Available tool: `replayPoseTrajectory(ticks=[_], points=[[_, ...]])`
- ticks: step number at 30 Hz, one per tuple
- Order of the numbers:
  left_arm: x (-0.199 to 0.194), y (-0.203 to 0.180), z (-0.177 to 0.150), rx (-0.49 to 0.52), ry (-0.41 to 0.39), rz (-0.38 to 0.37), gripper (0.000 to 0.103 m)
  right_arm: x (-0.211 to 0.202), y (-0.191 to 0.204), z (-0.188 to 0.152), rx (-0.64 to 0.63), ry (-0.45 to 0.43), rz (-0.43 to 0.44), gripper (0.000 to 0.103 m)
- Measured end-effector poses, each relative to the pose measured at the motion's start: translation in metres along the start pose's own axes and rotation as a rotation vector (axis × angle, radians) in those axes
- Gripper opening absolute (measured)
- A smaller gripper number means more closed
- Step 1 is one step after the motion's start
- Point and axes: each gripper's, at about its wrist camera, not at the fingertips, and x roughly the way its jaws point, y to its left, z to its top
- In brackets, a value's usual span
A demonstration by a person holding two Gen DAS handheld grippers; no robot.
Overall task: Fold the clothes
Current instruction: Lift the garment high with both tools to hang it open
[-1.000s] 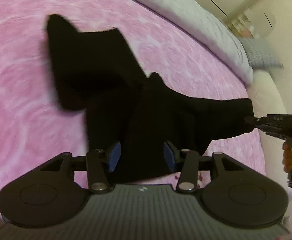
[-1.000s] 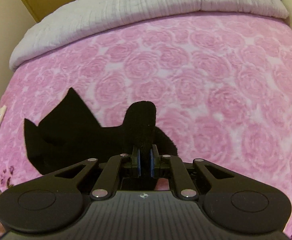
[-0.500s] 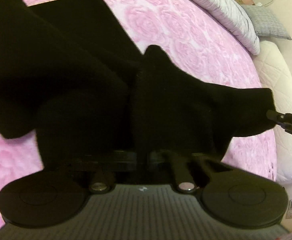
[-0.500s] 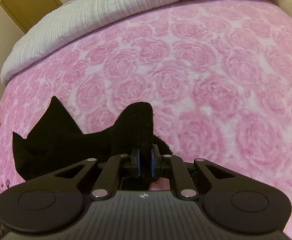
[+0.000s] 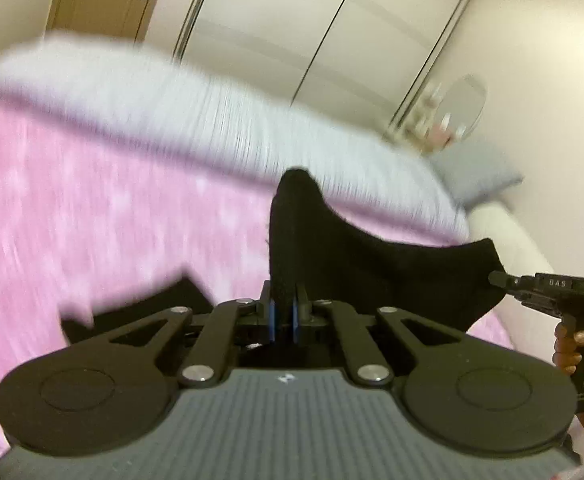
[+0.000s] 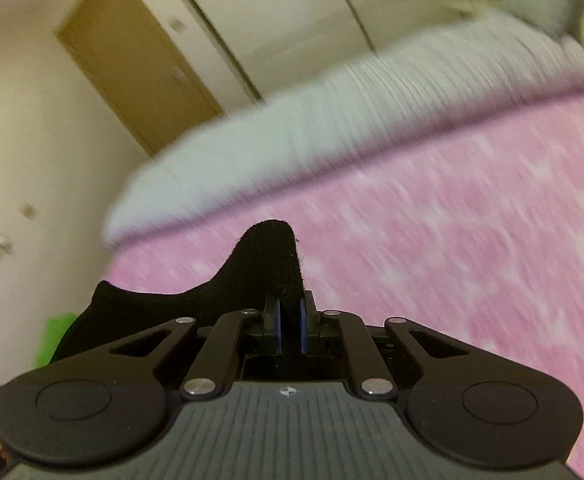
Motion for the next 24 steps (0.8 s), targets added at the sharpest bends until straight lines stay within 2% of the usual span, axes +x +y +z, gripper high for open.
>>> replayPoseTrajectory(ticks=[6, 12, 15, 19, 22, 24], points=[[-0.073, -0.024, 0.088, 0.093, -0.215, -0.059, 0.004, -0.047, 0.073, 0.064, -0.102, -0.177, 0.179, 0.010], [-0.129, -0.012, 0.141, 0.112, -0.349, -0.158, 0.004, -0.097, 0.139, 0.112, -0.179, -0.363, 0.279, 0.010], [-0.137, 0.004, 0.160, 0.106, -0.372, -0.223, 0.005, -0.112, 0.162, 0.133, -0.170, -0.436, 0.294, 0.010], [-0.116, 0.029, 0.180, 0.097, -0.353, -0.287, 0.005, -0.108, 0.189, 0.156, -0.170, -0.494, 0.257, 0.010], [-0.085, 0.052, 0.193, 0.082, -0.296, -0.304, 0.005, -0.088, 0.203, 0.169, -0.163, -0.495, 0.198, 0.010], [-0.055, 0.067, 0.200, 0.067, -0.245, -0.314, 0.005, -0.063, 0.204, 0.176, -0.130, -0.461, 0.151, 0.010]])
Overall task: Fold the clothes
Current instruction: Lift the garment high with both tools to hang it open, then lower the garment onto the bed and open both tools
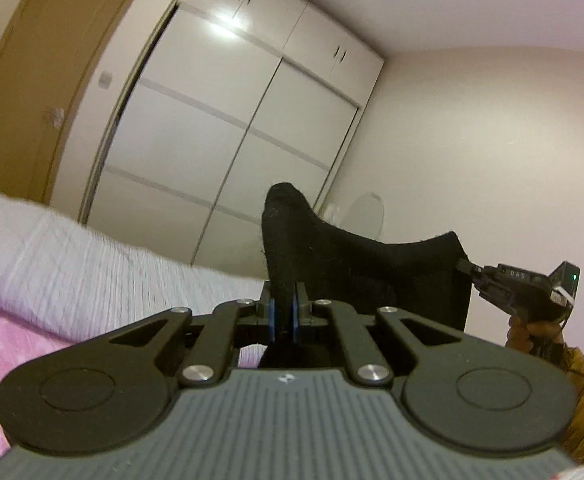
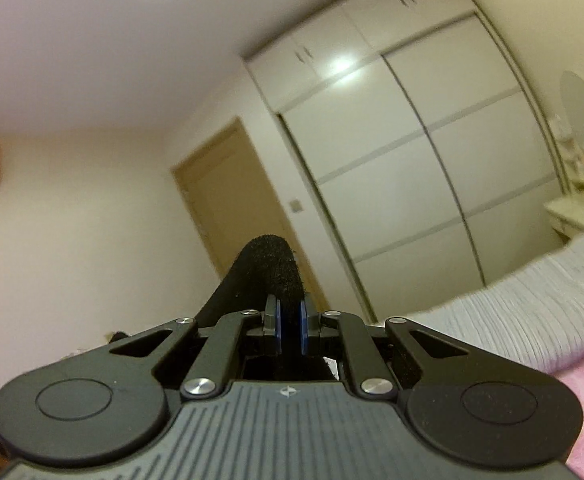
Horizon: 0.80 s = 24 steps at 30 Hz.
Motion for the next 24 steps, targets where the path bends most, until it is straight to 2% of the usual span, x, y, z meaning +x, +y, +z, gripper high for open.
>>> replayPoseTrajectory(ticks=[5, 7, 12, 16, 20, 22, 24], points=[[0.059, 0.054, 0.000, -0.037, 0.084, -0.024, 0.004, 0.063, -0.021, -0.016, 0.072, 0.075, -0.109, 0.010], [0.079, 0.063, 0.013, -0.025, 0.067, -0.044, 0.004, 0.083, -0.029, -0.016, 0.087, 0.076, -0.132, 0.010], [0.115, 0.072, 0.048, 0.034, -0.003, -0.103, 0.004, 0.100, -0.023, 0.007, 0.062, -0.034, -0.171, 0.010], [0.110, 0.066, 0.054, 0.075, -0.040, -0.137, 0.005, 0.075, -0.012, 0.026, 0.022, -0.135, -0.145, 0.010], [0.088, 0.078, 0.014, 0.079, 0.031, -0.115, 0.005, 0.030, -0.014, 0.005, -0.038, -0.107, -0.118, 0.010], [0.070, 0.087, -0.030, 0.075, 0.119, -0.056, 0.006, 0.005, -0.022, -0.027, -0.055, -0.021, -0.105, 0.011], [0.046, 0.096, -0.087, 0.043, 0.251, 0.017, 0.007, -0.018, -0.032, -0.076, -0.060, 0.132, -0.093, 0.012]])
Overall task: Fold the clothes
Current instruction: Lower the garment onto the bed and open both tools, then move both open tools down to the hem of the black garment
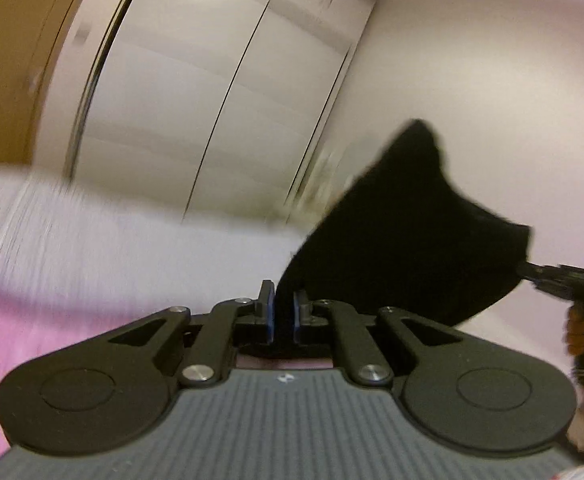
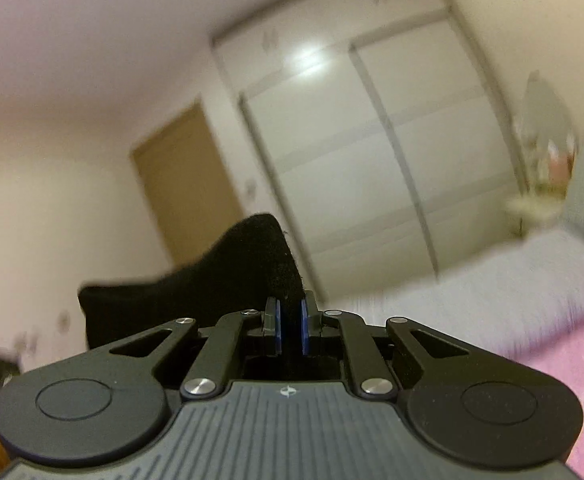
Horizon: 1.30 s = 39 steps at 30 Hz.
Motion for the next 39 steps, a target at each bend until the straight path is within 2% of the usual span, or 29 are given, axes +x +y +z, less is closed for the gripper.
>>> replayPoseTrajectory(ticks=[2, 4, 6, 8, 10, 11, 14, 17, 19, 21, 24, 31, 39], points=[[-0.014, 0.007, -0.064, -0.089, 0.129, 0.048, 0.005, -0.010, -0.007, -0.062, -0.018, 0.210, -0.034, 0.014], [-0.034, 0.012, -0.131, -0.232, 0.248, 0.135, 0.007, -0.021, -0.020, -0.128, 0.004, 0.445, -0.129, 0.014], [-0.057, 0.004, -0.184, -0.337, 0.341, 0.204, 0.007, -0.034, -0.035, -0.193, 0.050, 0.674, -0.239, 0.015], [-0.076, -0.014, -0.222, -0.371, 0.427, 0.259, 0.007, -0.054, -0.048, -0.235, 0.125, 0.792, -0.303, 0.015], [-0.082, -0.041, -0.237, -0.342, 0.486, 0.298, 0.007, -0.069, -0.053, -0.258, 0.177, 0.855, -0.338, 0.021], [-0.080, -0.051, -0.237, -0.336, 0.503, 0.310, 0.007, -0.073, -0.052, -0.264, 0.182, 0.871, -0.349, 0.023], [-0.083, -0.088, -0.237, -0.326, 0.481, 0.319, 0.007, -0.079, -0.043, -0.270, 0.158, 0.884, -0.365, 0.035], [-0.083, -0.124, -0.240, -0.301, 0.488, 0.363, 0.011, -0.088, -0.029, -0.275, 0.151, 0.856, -0.344, 0.041], [-0.078, -0.148, -0.236, -0.259, 0.498, 0.398, 0.022, -0.090, -0.022, -0.276, 0.161, 0.850, -0.340, 0.049], [-0.074, -0.172, -0.233, -0.200, 0.509, 0.432, 0.025, -0.094, -0.015, -0.278, 0.166, 0.853, -0.350, 0.053], [-0.072, -0.196, -0.224, -0.138, 0.504, 0.445, 0.033, -0.095, -0.003, -0.282, 0.177, 0.853, -0.372, 0.060], [-0.071, -0.209, -0.207, -0.047, 0.501, 0.449, 0.033, -0.096, 0.026, -0.286, 0.175, 0.828, -0.367, 0.062], [-0.071, -0.184, -0.195, 0.053, 0.523, 0.461, 0.039, -0.085, 0.053, -0.291, 0.201, 0.799, -0.457, 0.065]])
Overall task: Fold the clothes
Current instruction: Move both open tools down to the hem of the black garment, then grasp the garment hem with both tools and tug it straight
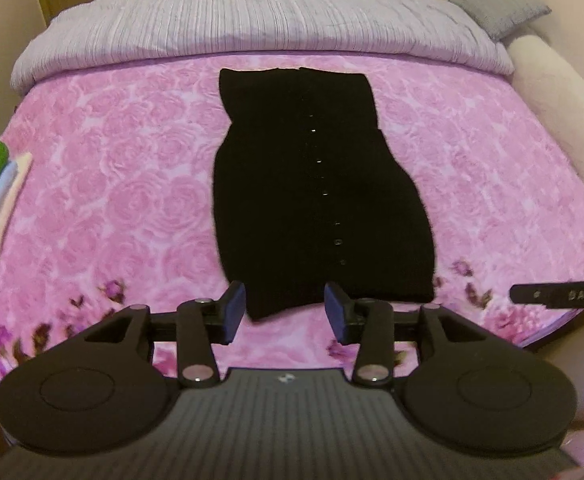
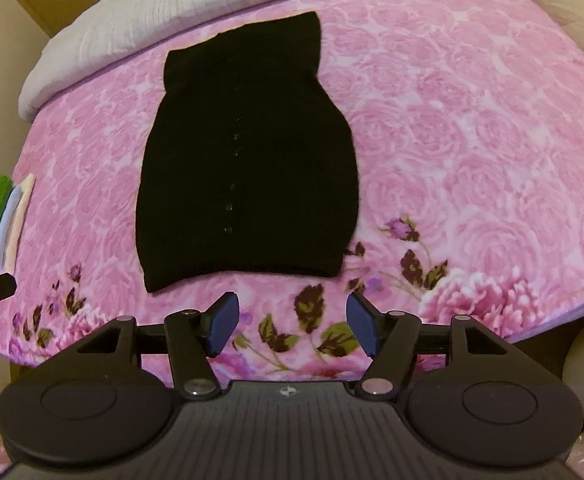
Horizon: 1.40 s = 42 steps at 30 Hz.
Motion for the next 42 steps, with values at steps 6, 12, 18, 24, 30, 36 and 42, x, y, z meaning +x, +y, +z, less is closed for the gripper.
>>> replayPoseTrajectory(ticks=[6, 12, 18, 24, 30, 36, 42], points=[[0.017, 0.024, 0.002, 0.059, 0.032, -0.013, 0.042, 0.011, 0.023, -0.010, 0.062, 0.003, -0.056, 0.068], [0.032, 0.043, 0.000, 0.091, 0.056, -0.040, 0.044, 0.021, 0.037, -0.023, 0.119, 0.008, -0.084, 0.068], [0.057, 0.065, -0.011, 0.016, 0.089, -0.110, 0.051, 0.035, 0.032, -0.034, 0.166, 0.025, -0.105, 0.069], [0.114, 0.117, -0.046, -0.320, 0.149, -0.278, 0.052, 0.071, 0.002, -0.044, 0.226, 0.029, -0.054, 0.069], [0.178, 0.148, -0.073, -0.621, 0.164, -0.362, 0.055, 0.119, -0.057, -0.049, 0.467, -0.008, 0.158, 0.068], [0.232, 0.150, -0.087, -0.781, 0.131, -0.393, 0.056, 0.170, -0.098, -0.039, 0.610, -0.059, 0.256, 0.059], [0.275, 0.151, -0.101, -0.886, 0.153, -0.426, 0.058, 0.215, -0.120, -0.034, 0.680, -0.065, 0.284, 0.056]])
